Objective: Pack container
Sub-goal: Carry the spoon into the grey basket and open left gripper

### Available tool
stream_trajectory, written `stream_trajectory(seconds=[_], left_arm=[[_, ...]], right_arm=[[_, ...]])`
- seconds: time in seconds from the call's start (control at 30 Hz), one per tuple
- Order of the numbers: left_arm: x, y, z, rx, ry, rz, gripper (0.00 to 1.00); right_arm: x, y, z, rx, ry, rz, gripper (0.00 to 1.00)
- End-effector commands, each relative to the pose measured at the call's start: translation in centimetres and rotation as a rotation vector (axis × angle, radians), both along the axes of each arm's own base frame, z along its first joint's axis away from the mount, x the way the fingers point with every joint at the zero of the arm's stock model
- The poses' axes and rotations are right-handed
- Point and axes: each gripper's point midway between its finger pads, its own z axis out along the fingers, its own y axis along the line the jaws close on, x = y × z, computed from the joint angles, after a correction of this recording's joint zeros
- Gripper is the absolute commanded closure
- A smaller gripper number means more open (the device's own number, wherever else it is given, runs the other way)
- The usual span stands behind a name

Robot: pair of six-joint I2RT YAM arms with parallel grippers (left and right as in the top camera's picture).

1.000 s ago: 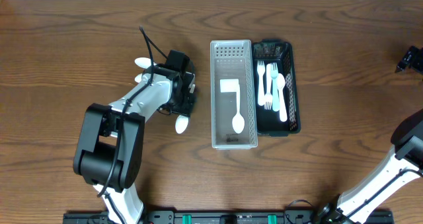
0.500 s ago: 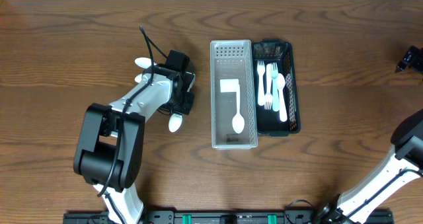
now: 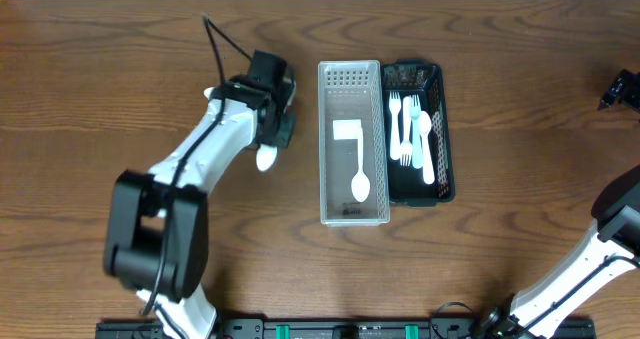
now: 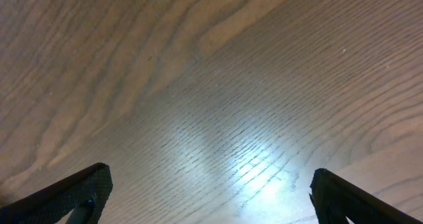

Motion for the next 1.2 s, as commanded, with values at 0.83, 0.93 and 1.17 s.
stream_trajectory(seconds=[0.83, 0.93, 1.17], left_arm=[[-4.2, -11.8, 12.6, -0.384, -0.17, 0.089, 0.93], [-4.2, -11.7, 12.4, -0.385, -0.16, 0.102, 0.7], [-4.4, -12.1, 12.5, -0.403, -0.149, 0.09, 0.54]], right_arm=[[0.1, 0.2, 1.0, -0.013, -0.018, -0.009, 0.01], [0.0, 0.1, 1.0, -0.013, -0.018, -0.013, 0.01], [0.0, 0.1, 1.0, -0.013, -0.018, -0.013, 0.01]])
